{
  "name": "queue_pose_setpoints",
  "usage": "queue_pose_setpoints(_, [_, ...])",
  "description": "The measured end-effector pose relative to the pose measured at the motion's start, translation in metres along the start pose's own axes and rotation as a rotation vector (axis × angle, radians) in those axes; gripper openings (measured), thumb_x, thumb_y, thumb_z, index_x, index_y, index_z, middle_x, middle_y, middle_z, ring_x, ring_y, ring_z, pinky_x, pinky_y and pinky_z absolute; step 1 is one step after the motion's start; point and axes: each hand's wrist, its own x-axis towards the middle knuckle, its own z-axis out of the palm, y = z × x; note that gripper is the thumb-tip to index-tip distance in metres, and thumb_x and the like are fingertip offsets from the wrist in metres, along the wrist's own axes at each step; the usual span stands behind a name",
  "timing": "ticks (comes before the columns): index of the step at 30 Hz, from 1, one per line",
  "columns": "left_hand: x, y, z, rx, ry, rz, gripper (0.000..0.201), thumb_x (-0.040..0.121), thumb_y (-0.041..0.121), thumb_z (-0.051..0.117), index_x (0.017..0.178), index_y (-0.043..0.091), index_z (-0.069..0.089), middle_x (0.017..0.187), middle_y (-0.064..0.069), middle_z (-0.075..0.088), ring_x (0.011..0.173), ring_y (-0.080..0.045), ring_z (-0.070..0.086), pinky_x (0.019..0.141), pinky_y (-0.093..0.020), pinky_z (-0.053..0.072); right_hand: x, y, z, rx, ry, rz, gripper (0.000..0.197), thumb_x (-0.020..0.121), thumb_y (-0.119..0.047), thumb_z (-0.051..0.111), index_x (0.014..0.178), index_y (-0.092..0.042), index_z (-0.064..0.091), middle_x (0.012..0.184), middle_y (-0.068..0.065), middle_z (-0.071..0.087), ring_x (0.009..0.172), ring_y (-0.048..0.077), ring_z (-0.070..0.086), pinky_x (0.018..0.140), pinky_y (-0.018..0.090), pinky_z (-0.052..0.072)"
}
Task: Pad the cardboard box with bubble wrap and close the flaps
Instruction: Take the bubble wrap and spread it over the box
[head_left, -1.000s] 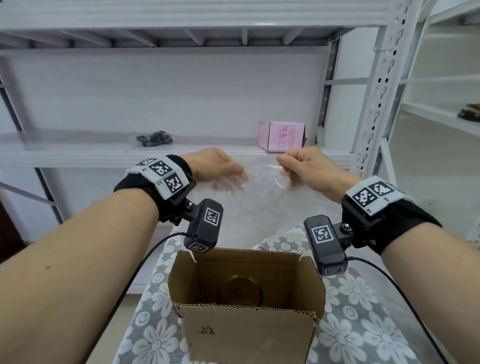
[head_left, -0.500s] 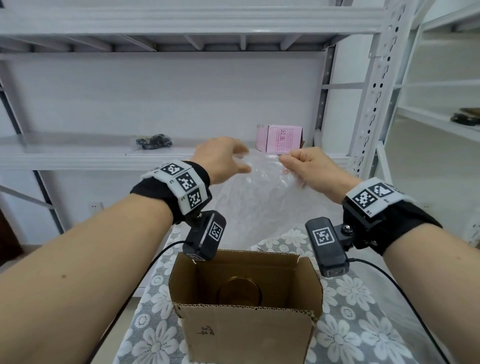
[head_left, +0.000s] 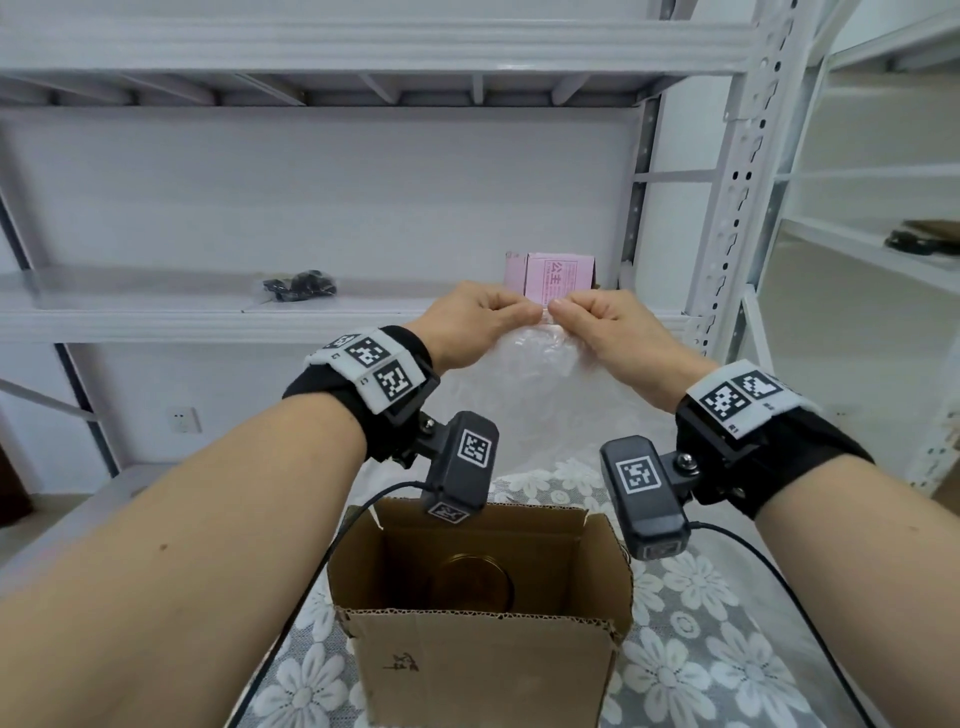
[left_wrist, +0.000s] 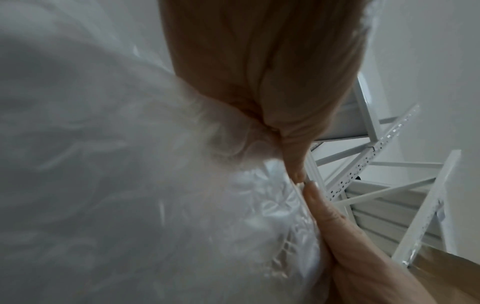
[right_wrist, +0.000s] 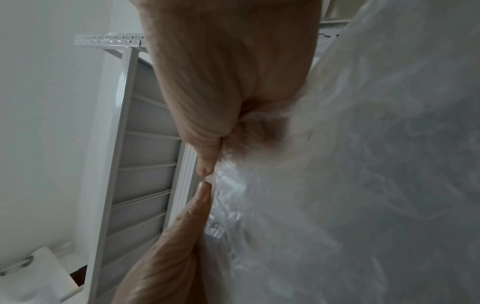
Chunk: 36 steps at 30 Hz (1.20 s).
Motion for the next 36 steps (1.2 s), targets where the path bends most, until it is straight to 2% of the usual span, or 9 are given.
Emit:
queue_pose_setpoints(4, [-0.002, -0.001, 0.003, 0.010, 0.047, 0.029, 0.024, 0.093, 0.022, 0.057, 0.102, 0.006, 0.071, 0.092, -0.003, 0.068, 0.074, -0.005, 0.057, 0.062, -0.003, 0.043, 0.003, 0.004, 0.002, 0.017, 0.000, 0.032, 0.034, 0.097, -0.022, 0.049, 0.074, 0.003, 0.054, 0.064, 0.006, 0.038, 0.058, 0.013, 0.032, 0.052, 0.021, 0.027])
queue_pose_setpoints(11, [-0.015, -0.019, -0.037, 0.656, -0.178, -0.252, 0.037, 0.075, 0.043, 0.074, 0.097, 0.014, 0.066, 0.096, 0.004, 0.066, 0.093, -0.016, 0.061, 0.078, -0.027, 0.044, 0.008, 0.025, -0.038, 0.045, 0.507, 0.275, 0.036, 0.095, -0.024, 0.046, 0.059, -0.020, 0.041, 0.060, 0.000, 0.033, 0.056, 0.014, 0.030, 0.051, 0.028, 0.025])
queue_pose_setpoints(15, [-0.018, -0.033, -0.035, 0.363, -0.093, -0.349, 0.009, 0.086, 0.022, 0.066, 0.084, 0.016, 0.059, 0.099, -0.002, 0.073, 0.092, -0.016, 0.069, 0.075, -0.033, 0.052, 0.011, 0.029, -0.038, -0.209, 0.542, 0.352, 0.028, 0.093, -0.019, 0.044, 0.066, -0.012, 0.049, 0.061, 0.003, 0.042, 0.058, 0.018, 0.035, 0.054, 0.028, 0.028])
queue_pose_setpoints(18, [-0.015, -0.028, -0.022, 0.218, -0.148, -0.371, 0.049, 0.079, 0.032, 0.074, 0.118, 0.013, 0.050, 0.120, -0.006, 0.062, 0.105, -0.022, 0.064, 0.089, -0.042, 0.054, 0.015, 0.017, -0.024, -0.223, 0.477, 0.245, 0.022, 0.094, -0.018, 0.041, 0.079, -0.009, 0.055, 0.071, 0.005, 0.055, 0.063, 0.018, 0.046, 0.062, 0.032, 0.038])
queue_pose_setpoints(23, [-0.008, -0.043, -0.017, 0.307, 0.138, -0.396, 0.134, 0.052, 0.040, 0.090, 0.150, 0.024, -0.001, 0.150, -0.015, 0.028, 0.129, -0.034, 0.041, 0.099, -0.049, 0.045, 0.018, -0.003, -0.031, 0.117, 0.607, 0.153, 0.028, 0.098, -0.016, 0.036, 0.071, -0.019, 0.043, 0.066, 0.000, 0.053, 0.058, 0.012, 0.052, 0.049, 0.010, 0.040])
queue_pose_setpoints(26, [-0.008, -0.051, -0.020, 0.210, 0.287, -0.524, 0.143, 0.046, 0.039, 0.092, 0.149, 0.021, -0.005, 0.147, -0.018, 0.032, 0.126, -0.037, 0.043, 0.093, -0.052, 0.049, 0.022, 0.001, -0.043, 0.417, 0.685, 0.238, 0.027, 0.099, -0.020, 0.037, 0.075, -0.017, 0.050, 0.079, 0.005, 0.059, 0.078, 0.023, 0.061, 0.078, 0.033, 0.055])
queue_pose_setpoints(29, [-0.010, -0.046, -0.009, -0.083, 0.166, -0.644, 0.120, 0.057, 0.030, 0.089, 0.147, 0.006, 0.014, 0.153, -0.017, 0.024, 0.134, -0.037, 0.034, 0.089, -0.054, 0.051, 0.025, 0.005, -0.052, 0.836, 0.646, 0.330, 0.021, 0.100, -0.016, 0.039, 0.092, -0.006, 0.056, 0.102, 0.017, 0.064, 0.081, 0.029, 0.066, 0.079, 0.045, 0.057])
queue_pose_setpoints(32, [-0.014, -0.026, 0.020, -0.278, -0.064, -0.589, 0.108, 0.057, 0.035, 0.088, 0.145, 0.007, 0.030, 0.156, -0.013, 0.020, 0.140, -0.034, 0.024, 0.099, -0.057, 0.042, 0.024, -0.001, -0.046, 1.036, 0.471, 0.419, 0.031, 0.099, -0.018, 0.043, 0.119, 0.001, 0.056, 0.107, 0.015, 0.063, 0.053, 0.015, 0.067, 0.044, 0.024, 0.055])
queue_pose_setpoints(36, [-0.012, 0.004, 0.065, -0.298, -0.173, -0.299, 0.135, 0.050, 0.031, 0.090, 0.150, 0.030, 0.000, 0.152, -0.006, 0.028, 0.132, -0.027, 0.040, 0.091, -0.050, 0.047, 0.023, -0.009, -0.027, 1.282, 0.269, 0.549, 0.036, 0.099, -0.018, 0.041, 0.121, 0.004, 0.058, 0.080, 0.007, 0.053, 0.046, 0.009, 0.055, 0.036, 0.016, 0.046])
